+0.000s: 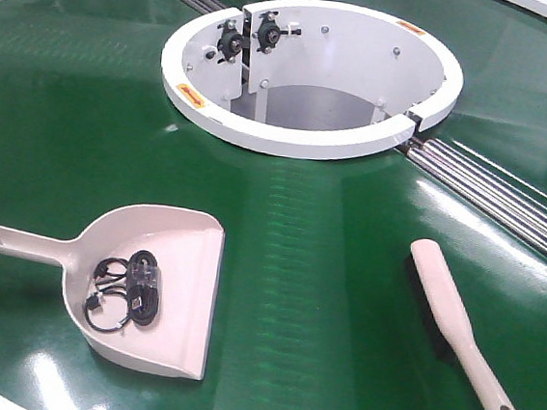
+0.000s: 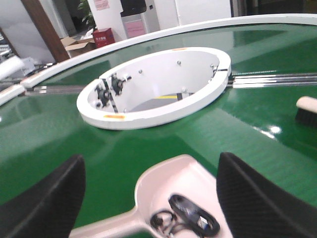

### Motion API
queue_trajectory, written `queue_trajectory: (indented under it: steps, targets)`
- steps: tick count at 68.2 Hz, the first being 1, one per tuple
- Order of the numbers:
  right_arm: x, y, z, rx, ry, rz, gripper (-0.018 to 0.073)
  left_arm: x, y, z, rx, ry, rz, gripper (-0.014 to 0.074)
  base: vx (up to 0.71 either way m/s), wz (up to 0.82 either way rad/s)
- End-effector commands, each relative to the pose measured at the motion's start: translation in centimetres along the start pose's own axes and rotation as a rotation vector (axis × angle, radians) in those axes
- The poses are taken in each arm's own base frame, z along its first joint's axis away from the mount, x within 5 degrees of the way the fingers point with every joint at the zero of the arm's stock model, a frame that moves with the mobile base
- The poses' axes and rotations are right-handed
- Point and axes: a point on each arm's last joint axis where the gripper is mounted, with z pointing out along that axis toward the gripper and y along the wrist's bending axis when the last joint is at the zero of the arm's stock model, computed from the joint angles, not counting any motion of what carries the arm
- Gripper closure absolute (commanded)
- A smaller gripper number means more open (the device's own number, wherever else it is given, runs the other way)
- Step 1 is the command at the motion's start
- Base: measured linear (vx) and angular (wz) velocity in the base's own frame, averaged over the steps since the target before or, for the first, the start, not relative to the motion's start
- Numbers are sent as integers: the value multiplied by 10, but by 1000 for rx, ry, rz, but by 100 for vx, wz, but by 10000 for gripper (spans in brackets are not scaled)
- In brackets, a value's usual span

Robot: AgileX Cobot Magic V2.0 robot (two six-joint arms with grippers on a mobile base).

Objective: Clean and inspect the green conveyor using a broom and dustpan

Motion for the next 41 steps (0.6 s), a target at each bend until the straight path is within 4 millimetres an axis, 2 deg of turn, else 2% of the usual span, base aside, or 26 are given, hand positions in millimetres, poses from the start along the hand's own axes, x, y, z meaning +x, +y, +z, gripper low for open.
queue_trajectory:
  steps: [1,4,8,17,21,25,27,33,35,41]
  targets:
    - [-3,-1,-4,13,-112,-10,55,19,-2,0,-54,-94,-74,88,0,0]
    - [4,-1,-4,13,-101,-10,55,37,-5,4,-67,-86,-108,90,0,0]
    - [12,-1,-1,13,-76,-8,55,50,-6,7,-92,-102,-151,94,0,0]
    - [25,-2,3,14,-39,-10,69,58,-6,11,-111,-119,-247,97,0,0]
    - [25,-2,3,16,-56,-11,124,59,-6,11,-107,-110,-239,127,0,0]
    - [23,-2,3,17,-76,-10,225,59,-6,11,-104,-103,-224,215,0,0]
    - [23,-2,3,17,-76,-8,284,59,-6,11,-101,-100,-225,293,0,0]
    - [24,-2,3,15,-67,-3,536,59,-8,10,-82,-72,-234,596,0,0]
    - [24,-2,3,14,-57,1,576,59,-8,10,-81,-72,-235,606,0,0]
    - [26,-1,3,10,-45,12,570,57,-7,10,-93,-94,-234,605,0,0]
